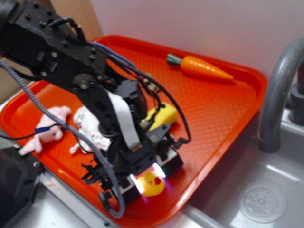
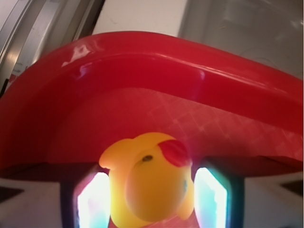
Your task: Grab the yellow duck.
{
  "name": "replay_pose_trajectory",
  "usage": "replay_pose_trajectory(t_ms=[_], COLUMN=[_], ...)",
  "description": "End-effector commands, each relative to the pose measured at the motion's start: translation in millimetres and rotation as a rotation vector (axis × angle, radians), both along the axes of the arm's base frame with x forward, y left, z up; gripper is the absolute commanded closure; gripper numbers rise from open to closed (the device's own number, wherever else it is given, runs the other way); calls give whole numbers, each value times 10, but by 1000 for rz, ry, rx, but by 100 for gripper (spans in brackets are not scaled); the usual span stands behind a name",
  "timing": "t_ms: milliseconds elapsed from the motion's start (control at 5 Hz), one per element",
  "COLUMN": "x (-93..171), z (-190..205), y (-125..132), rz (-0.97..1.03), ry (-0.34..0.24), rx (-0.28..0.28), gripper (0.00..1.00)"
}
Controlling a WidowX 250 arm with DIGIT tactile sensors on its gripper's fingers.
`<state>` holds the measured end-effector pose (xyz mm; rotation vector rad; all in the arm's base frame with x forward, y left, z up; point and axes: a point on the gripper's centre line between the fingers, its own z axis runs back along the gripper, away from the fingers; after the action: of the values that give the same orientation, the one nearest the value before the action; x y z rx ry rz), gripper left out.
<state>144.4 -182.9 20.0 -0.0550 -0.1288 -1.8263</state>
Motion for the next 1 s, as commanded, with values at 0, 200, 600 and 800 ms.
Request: replay_pose_trajectory(t_ms=[0,200,600,800], x=[-13,218,278,153], z=[311,829,1769,2077], y=[290,528,951,1117], rz=[400,649,1148,1397], ry=[-11,-21,18,58], rx=[-1,87,46,46], gripper=[100,100,100,100])
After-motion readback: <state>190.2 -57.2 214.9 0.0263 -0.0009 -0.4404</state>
